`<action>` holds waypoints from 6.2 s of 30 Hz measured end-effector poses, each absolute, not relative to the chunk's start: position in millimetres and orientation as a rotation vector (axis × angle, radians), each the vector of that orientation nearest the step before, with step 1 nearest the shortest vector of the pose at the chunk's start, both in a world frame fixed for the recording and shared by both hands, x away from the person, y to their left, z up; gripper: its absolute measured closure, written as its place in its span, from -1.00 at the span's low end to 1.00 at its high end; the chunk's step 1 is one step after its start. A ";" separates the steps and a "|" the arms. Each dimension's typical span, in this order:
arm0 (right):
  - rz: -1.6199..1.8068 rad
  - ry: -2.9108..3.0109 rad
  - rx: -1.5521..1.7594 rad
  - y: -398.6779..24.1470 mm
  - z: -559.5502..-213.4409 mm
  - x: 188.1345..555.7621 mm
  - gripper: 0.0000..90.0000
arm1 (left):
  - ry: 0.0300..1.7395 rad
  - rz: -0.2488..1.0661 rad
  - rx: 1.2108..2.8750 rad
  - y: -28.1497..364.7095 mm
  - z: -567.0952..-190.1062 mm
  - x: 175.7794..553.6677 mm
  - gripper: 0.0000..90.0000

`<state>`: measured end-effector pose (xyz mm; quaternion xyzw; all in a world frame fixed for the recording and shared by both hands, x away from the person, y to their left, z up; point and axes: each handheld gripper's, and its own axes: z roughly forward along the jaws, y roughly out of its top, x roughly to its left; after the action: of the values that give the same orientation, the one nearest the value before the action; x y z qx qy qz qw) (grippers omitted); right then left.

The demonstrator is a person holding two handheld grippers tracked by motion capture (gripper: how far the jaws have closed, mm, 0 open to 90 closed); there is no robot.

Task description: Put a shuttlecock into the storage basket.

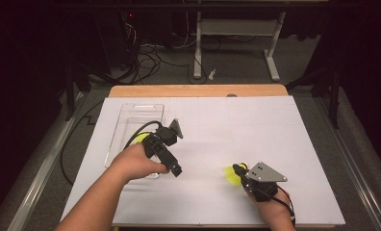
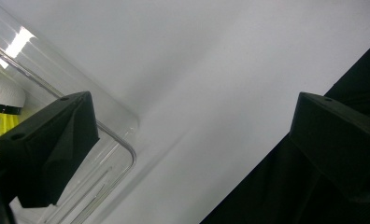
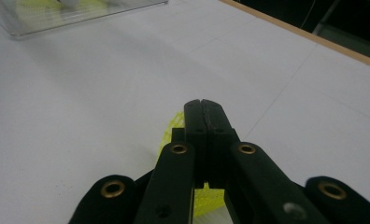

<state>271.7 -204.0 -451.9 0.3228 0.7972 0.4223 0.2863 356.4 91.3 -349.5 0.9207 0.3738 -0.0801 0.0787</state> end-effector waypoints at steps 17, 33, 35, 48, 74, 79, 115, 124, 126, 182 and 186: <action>1.196 2.031 0.886 -223.5 -432.9 273.0 1.00 | 1.117 -0.247 2.746 94.6 -350.1 357.9 -0.95; 1.273 2.047 0.797 -193.9 -413.8 272.7 1.00 | 1.105 -0.250 2.730 98.9 -346.5 357.1 -0.93; 1.276 2.052 0.787 -190.4 -413.5 273.0 1.00 | 1.105 -0.249 2.731 98.5 -347.0 357.0 -0.93; 1.325 2.077 0.729 -165.9 -412.4 274.5 1.00 | 1.093 -0.255 2.734 98.7 -347.8 355.7 -0.92; 1.412 2.125 0.664 -120.6 -418.1 275.1 1.00 | 1.077 -0.270 2.741 88.0 -354.1 355.6 -0.89; 1.422 2.137 0.649 -114.0 -416.7 274.1 1.00 | 1.071 -0.265 2.742 87.7 -354.5 355.6 -0.89; 1.444 2.142 0.640 -103.7 -415.3 274.9 1.00 | 0.989 -0.343 2.707 79.0 -356.3 352.8 0.61; 1.444 2.149 0.632 -100.5 -416.4 273.5 1.00 | 0.979 -0.303 2.715 78.6 -356.2 351.9 0.96; 1.444 2.149 0.630 -100.4 -416.6 273.6 1.00 | 0.977 -0.299 2.719 78.9 -356.1 351.9 0.98; 1.425 2.076 0.876 -213.1 -430.2 271.5 -0.81 | 0.995 -0.251 2.721 87.6 -360.1 354.1 0.99; 1.409 2.059 0.894 -225.5 -433.3 270.5 -0.85 | 0.990 -0.253 2.719 88.6 -359.7 354.0 0.98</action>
<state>270.5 -225.5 -433.3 0.3271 0.7535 0.5158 0.2433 354.0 88.6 -359.7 0.9296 0.3384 -0.0865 0.1180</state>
